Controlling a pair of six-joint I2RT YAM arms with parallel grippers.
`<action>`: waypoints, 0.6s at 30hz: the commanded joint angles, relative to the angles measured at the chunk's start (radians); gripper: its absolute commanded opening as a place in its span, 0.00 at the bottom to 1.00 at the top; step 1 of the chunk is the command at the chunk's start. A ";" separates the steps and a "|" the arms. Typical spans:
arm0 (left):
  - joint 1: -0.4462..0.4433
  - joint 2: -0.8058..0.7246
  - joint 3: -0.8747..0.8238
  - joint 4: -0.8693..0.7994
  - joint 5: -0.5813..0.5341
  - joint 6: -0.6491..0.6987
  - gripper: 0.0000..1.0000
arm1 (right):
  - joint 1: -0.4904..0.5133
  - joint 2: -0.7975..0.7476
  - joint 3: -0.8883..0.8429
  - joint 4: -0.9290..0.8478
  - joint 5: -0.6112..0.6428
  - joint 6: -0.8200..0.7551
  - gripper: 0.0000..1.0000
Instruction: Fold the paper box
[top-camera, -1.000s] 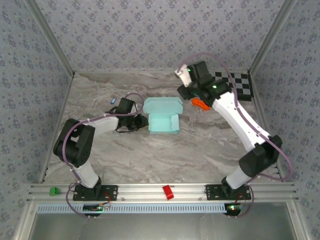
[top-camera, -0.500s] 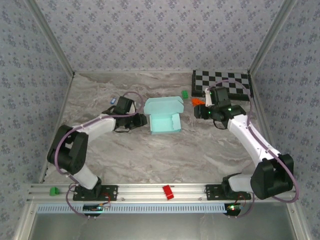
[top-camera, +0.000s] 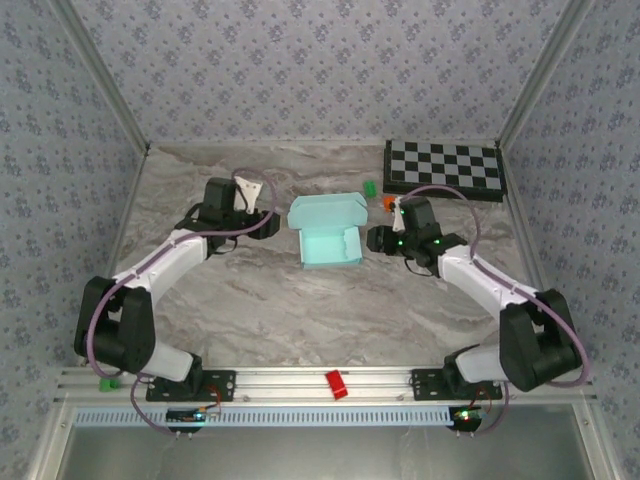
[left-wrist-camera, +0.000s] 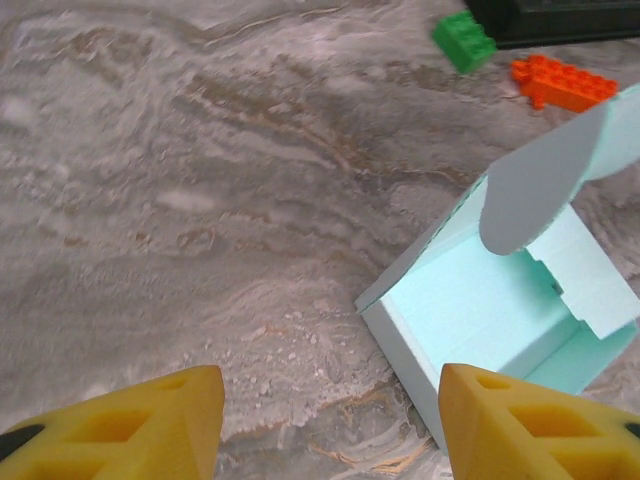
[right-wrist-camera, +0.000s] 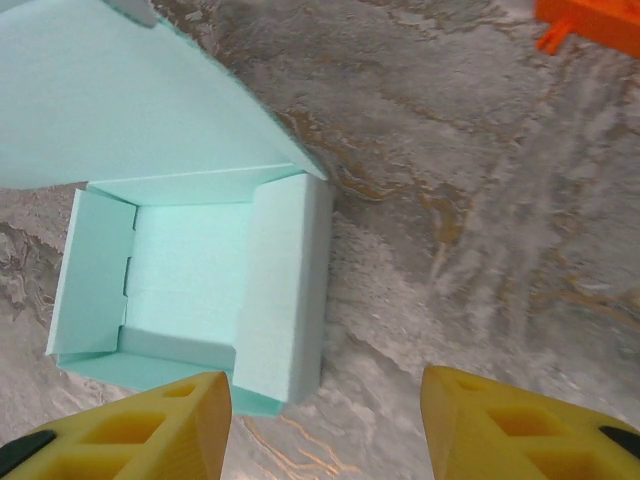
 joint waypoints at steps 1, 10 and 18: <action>0.026 0.008 0.012 0.127 0.237 0.160 0.59 | 0.023 0.041 -0.010 0.085 0.017 0.044 0.54; 0.044 0.141 0.073 0.145 0.396 0.280 0.56 | 0.043 0.118 -0.015 0.169 0.048 0.093 0.54; 0.067 0.232 0.099 0.191 0.496 0.270 0.49 | 0.042 0.151 -0.008 0.176 0.031 0.097 0.54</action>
